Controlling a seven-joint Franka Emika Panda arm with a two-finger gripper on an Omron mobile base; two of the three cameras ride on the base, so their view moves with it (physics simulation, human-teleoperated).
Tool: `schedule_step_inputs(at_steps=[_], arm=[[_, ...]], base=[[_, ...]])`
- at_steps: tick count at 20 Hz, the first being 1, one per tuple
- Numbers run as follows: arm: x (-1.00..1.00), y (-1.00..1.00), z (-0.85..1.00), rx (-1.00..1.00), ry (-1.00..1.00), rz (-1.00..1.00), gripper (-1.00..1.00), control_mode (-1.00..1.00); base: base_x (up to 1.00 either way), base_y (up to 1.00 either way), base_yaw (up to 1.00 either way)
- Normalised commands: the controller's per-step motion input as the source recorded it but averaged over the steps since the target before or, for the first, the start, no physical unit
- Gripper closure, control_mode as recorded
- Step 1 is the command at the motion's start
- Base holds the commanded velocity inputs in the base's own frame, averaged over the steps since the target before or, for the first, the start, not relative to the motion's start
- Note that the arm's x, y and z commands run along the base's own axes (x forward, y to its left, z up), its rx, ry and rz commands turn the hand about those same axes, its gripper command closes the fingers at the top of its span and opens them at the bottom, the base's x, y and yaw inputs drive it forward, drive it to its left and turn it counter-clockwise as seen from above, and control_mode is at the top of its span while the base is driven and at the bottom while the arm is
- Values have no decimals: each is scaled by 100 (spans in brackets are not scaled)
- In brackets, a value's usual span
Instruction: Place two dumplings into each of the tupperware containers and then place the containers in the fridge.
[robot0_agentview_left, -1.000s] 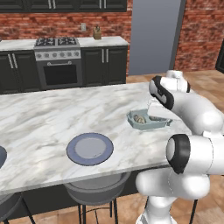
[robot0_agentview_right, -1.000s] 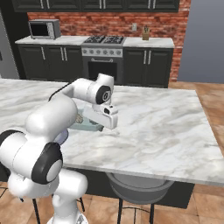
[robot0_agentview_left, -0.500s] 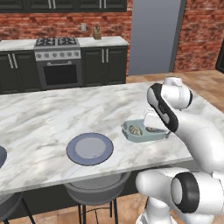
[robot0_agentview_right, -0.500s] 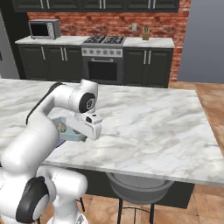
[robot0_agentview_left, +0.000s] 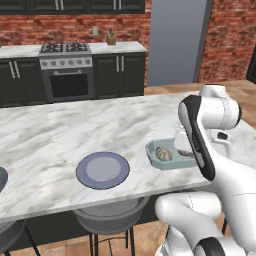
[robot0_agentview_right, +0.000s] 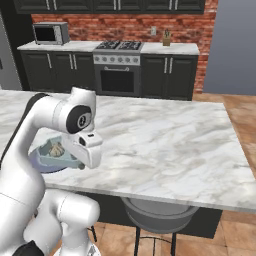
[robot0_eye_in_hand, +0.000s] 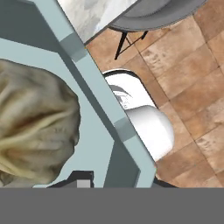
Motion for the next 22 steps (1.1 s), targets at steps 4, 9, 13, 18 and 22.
schedule_step_inputs(at_steps=[4,9,13,18,22], arm=[[-24,21,26,-12,2,-5,100,-100],[-4,30,20,-8,5,-6,100,-100],[-6,2,31,-1,3,-3,100,-100],[-11,-1,7,0,1,0,100,-100],[-15,-4,12,0,-2,0,100,-100]], base=[[0,0,0],[0,0,0],[0,0,0],[0,0,0],[0,0,0]])
